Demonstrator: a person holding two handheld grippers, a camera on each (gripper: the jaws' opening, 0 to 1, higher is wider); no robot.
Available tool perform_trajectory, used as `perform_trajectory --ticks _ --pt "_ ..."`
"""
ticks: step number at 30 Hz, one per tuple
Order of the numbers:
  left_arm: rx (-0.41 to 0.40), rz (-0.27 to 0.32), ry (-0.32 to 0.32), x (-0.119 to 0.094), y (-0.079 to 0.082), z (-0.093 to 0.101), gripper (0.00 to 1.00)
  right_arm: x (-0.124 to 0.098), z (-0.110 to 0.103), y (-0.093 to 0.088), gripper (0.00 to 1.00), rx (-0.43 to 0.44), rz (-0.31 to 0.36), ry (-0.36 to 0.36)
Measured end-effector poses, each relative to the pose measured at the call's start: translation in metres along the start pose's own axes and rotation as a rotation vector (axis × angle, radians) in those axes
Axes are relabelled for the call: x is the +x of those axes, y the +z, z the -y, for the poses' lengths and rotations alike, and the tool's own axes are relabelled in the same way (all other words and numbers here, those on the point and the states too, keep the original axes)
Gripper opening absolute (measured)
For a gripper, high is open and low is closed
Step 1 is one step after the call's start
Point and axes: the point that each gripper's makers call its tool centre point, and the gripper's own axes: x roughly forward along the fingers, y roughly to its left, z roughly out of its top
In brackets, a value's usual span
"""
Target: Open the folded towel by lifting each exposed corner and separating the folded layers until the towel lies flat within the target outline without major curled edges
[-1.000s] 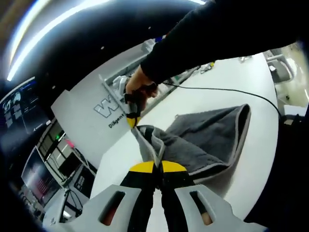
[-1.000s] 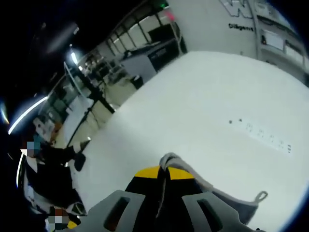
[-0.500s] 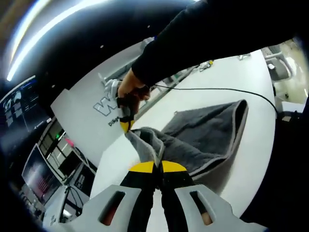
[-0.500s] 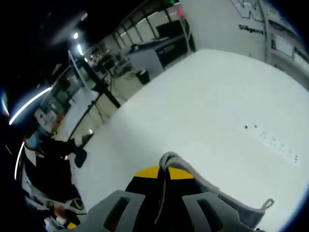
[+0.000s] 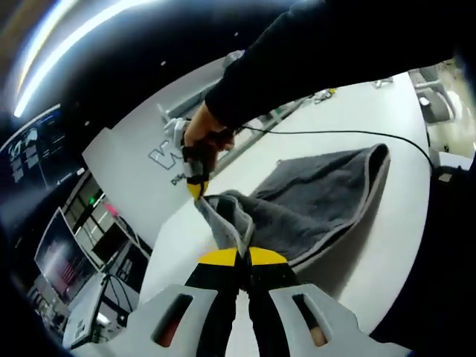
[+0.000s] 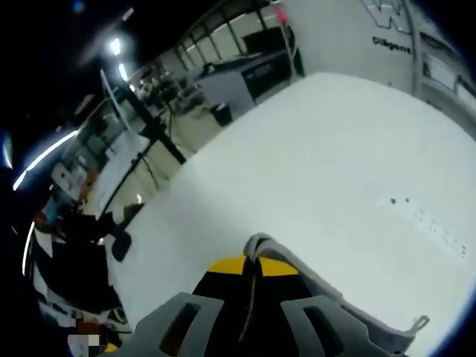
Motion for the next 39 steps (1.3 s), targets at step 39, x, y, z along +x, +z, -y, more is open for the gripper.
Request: perform_trajectory --ticks 39 --pt "-0.151 -0.057 -0.053 -0.012 -0.057 0.008 0.0 0.086 -0.034 -0.019 0.0 -0.043 -0.115 0.009"
